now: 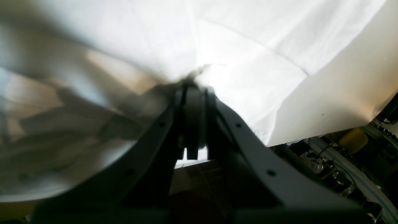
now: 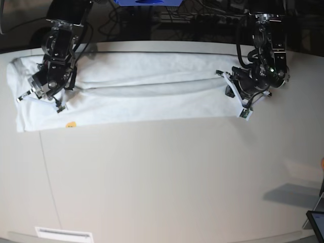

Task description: Fold the T-shirt properly

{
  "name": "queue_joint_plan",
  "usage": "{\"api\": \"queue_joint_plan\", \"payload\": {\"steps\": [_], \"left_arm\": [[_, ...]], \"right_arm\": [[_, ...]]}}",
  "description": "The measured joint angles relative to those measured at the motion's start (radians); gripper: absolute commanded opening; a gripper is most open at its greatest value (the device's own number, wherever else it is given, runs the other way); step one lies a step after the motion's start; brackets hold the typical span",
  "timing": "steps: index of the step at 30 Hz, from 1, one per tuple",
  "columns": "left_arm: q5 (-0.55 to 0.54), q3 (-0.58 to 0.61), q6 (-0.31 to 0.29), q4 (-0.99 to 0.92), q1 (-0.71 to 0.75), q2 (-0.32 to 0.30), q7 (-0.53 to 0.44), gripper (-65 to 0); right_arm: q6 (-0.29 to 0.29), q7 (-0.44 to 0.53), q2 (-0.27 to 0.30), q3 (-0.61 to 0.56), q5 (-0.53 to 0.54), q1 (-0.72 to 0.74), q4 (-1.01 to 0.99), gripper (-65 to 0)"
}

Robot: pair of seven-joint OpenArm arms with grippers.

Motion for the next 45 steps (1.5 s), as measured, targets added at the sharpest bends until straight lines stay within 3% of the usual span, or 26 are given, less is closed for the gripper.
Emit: {"api": "queue_joint_plan", "payload": {"steps": [6, 12, 22, 28, 30, 35, 37, 42, 45], "left_arm": [[-0.005, 0.121, 0.000, 0.105, 0.056, -0.018, -0.003, -65.0], [0.003, 0.194, -0.001, 0.119, 0.090, -0.084, 0.001, -65.0], [-0.005, 0.185, -0.004, 0.123, 0.137, -0.200, -0.017, -65.0], [0.000, 0.140, -0.003, 0.128, 0.131, -0.193, -0.008, -65.0], [0.003, 0.126, -0.003, 0.143, 0.128, -0.194, -0.007, -65.0], [0.000, 0.127, -0.001, 0.148, 0.101, -0.194, -0.010, -65.0], [0.003, 0.127, -0.001, 0.148, 0.103, -0.193, 0.001, -65.0], [0.003, 0.127, -0.001, 0.148, 0.102, -0.194, -0.003, -65.0], [0.002, 0.127, -0.001, 0.148, 0.092, -0.190, -0.003, -65.0]], "right_arm": [[0.000, 0.000, 0.000, 0.000, 0.000, 0.001, 0.000, -64.4], [0.000, 0.000, 0.000, 0.000, 0.000, 0.001, 0.000, -64.3], [0.000, 0.000, 0.000, 0.000, 0.001, 0.001, 0.000, -64.1], [0.000, -0.001, 0.000, 0.003, 0.004, 0.000, 0.002, -63.8], [0.000, -0.020, 0.000, 0.003, 0.018, -0.001, 0.012, -60.9], [0.003, -0.087, -0.008, 0.005, 0.028, -0.011, 0.135, -41.8], [0.003, -0.087, -0.006, 0.005, 0.023, -0.007, 0.180, -37.1], [0.004, -0.086, -0.007, 0.005, 0.023, -0.031, 0.192, -35.8], [0.003, 0.089, -0.005, 0.004, 0.023, -0.032, 0.219, -35.8]]}}
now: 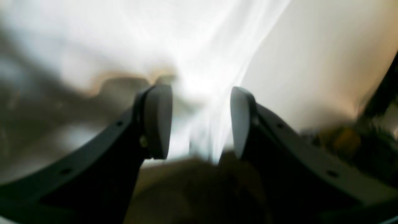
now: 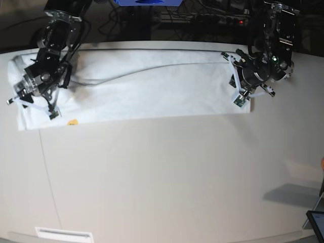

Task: Fold the T-shirt properly
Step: 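Open the left gripper and lift it away from the strip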

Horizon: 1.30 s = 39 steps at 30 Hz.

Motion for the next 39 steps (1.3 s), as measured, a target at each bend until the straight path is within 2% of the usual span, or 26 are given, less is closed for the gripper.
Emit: {"api": "queue_joint_plan", "payload": {"steps": [3, 5, 6, 8, 9, 11, 12, 18, 23, 27, 32, 36, 39], "left_arm": [[0.000, -0.025, 0.000, 0.000, 0.003, 0.047, -0.005, -65.0], [0.000, -0.057, 0.000, 0.000, 0.021, 0.084, -0.029, -65.0], [0.001, -0.070, 0.000, 0.000, 0.035, 0.096, -0.060, -65.0], [0.002, -0.089, 0.000, 0.001, 0.064, 0.113, -0.143, -65.0], [0.004, -0.094, 0.001, 0.001, 0.080, 0.121, -0.182, -65.0], [0.004, -0.093, 0.001, 0.001, 0.107, 0.130, -0.269, -65.0], [0.004, -0.090, 0.000, 0.000, 0.117, 0.133, -0.285, -65.0], [0.004, -0.089, 0.001, -0.096, 0.108, 0.153, -0.291, -65.0], [-0.042, -0.093, -0.004, -0.197, 0.063, 0.153, -0.353, -65.0], [-0.061, -0.093, -0.013, -0.238, 0.021, 0.155, -0.356, -65.0], [-0.056, -0.086, -0.018, -0.299, -0.076, 0.174, -0.342, -65.0], [-0.053, -0.082, 0.036, -0.344, -0.156, 0.194, -0.293, -65.0], [-0.038, -0.082, 0.047, -0.353, -0.194, 0.205, -0.263, -65.0]], "right_arm": [[0.001, 0.138, -0.002, -0.003, 0.011, -0.018, -0.003, -36.0], [0.002, 0.172, -0.001, -0.006, 0.011, -0.055, -0.003, -39.6], [0.006, 0.175, 0.000, -0.006, 0.004, -0.068, -0.014, -44.5], [0.008, 0.188, 0.000, 0.003, -0.002, -0.074, -0.045, -60.5], [0.008, 0.200, 0.000, 0.006, 0.002, -0.072, -0.053, -63.8], [0.008, 0.226, -0.004, 0.025, 0.012, -0.064, -0.062, -60.8], [0.008, 0.221, -0.003, 0.031, 0.010, -0.061, -0.072, -61.4], [0.008, 0.210, -0.002, 0.057, 0.000, -0.040, -0.157, -61.8], [-0.010, 0.233, 0.003, 0.108, -0.005, 0.027, -0.243, -62.0], [-0.012, 0.243, 0.021, 0.111, -0.008, 0.068, -0.295, -62.0], [-0.029, 0.300, 0.055, 0.112, -0.030, 0.151, -0.417, -62.0], [-0.044, 0.345, 0.065, 0.122, -0.040, 0.217, -0.499, -62.0], [-0.044, 0.360, 0.064, 0.154, -0.030, 0.257, -0.539, -62.0]]}}
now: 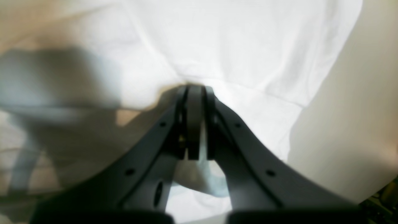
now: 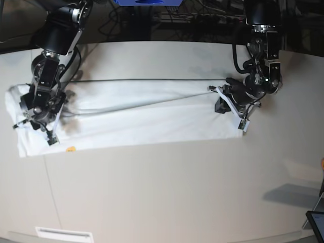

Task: Fold the T-shirt properly
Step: 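Open the left gripper and lift it away from the strip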

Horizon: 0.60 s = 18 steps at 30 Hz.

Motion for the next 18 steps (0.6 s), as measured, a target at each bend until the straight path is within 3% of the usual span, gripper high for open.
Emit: {"api": "queue_joint_plan", "payload": {"steps": [8, 13, 15, 18], "left_arm": [[0.047, 0.018, 0.022, 0.004, -0.053, -0.009, 0.032, -65.0], [0.046, 0.012, 0.023, 0.122, -0.048, -0.005, 0.038, -65.0], [0.037, -0.029, 0.019, 0.203, -0.039, 0.001, 0.033, -65.0], [0.024, -0.183, 0.011, 0.304, 0.011, 0.031, 0.016, -65.0]], "right_arm": [[0.011, 0.013, 0.019, -0.005, 0.024, 0.002, 0.017, -62.0], [0.042, -0.046, 0.011, -0.012, 0.027, -0.046, 0.116, -62.0], [0.051, -0.060, 0.010, -0.032, 0.024, -0.050, 0.140, -62.0], [0.049, -0.047, 0.008, -0.042, 0.027, -0.060, 0.168, -62.0]]}}
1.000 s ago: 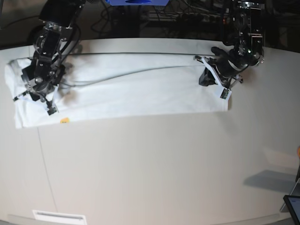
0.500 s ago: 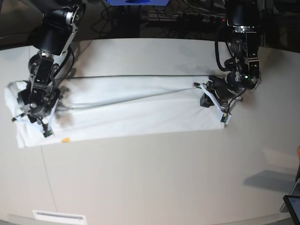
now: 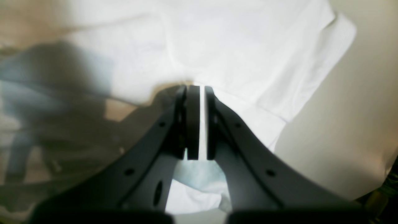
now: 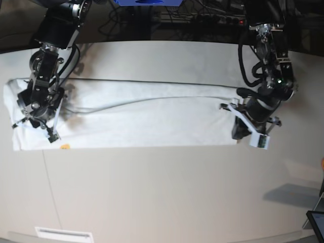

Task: Fold the T-shirt properly
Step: 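Open the left gripper and lift it away from the strip, then move the left gripper down and grasp the strip's end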

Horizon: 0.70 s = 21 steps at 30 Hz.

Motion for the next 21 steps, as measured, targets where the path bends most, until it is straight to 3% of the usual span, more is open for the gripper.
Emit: {"api": "queue_joint_plan", "payload": {"steps": [2, 3, 6, 8, 12, 18, 21], "left_arm": [[0.020, -0.148, 0.004, 0.011, 0.033, 0.028, 0.015, -64.2], [0.030, -0.211, 0.015, 0.006, 0.040, 0.035, 0.032, -60.6], [0.026, -0.282, 0.009, 0.006, 0.042, 0.011, 0.090, -40.8], [0.009, -0.283, 0.000, 0.008, 0.045, -0.013, 0.129, -32.8], [0.015, -0.292, -0.011, 0.011, 0.075, -0.031, 0.141, -31.6], [0.003, -0.293, -0.218, -0.034, 0.069, -0.033, 0.132, -31.4], [-0.031, -0.358, -0.328, -0.141, 0.037, -0.023, 0.245, -31.4]], "right_arm": [[0.002, 0.003, 0.000, 0.000, 0.001, -0.019, 0.016, -62.0], [0.003, -0.003, 0.000, 0.000, 0.001, -0.024, 0.017, -62.0], [0.003, -0.005, 0.000, 0.000, -0.001, -0.024, 0.017, -62.0], [0.003, -0.004, 0.000, 0.000, -0.001, -0.021, 0.024, -62.0], [0.002, -0.001, -0.002, 0.000, 0.002, -0.021, 0.057, -62.0], [0.002, 0.000, -0.002, 0.000, 0.002, -0.030, 0.063, -62.0], [0.003, -0.001, -0.003, 0.000, 0.002, -0.050, 0.063, -62.0]]}}
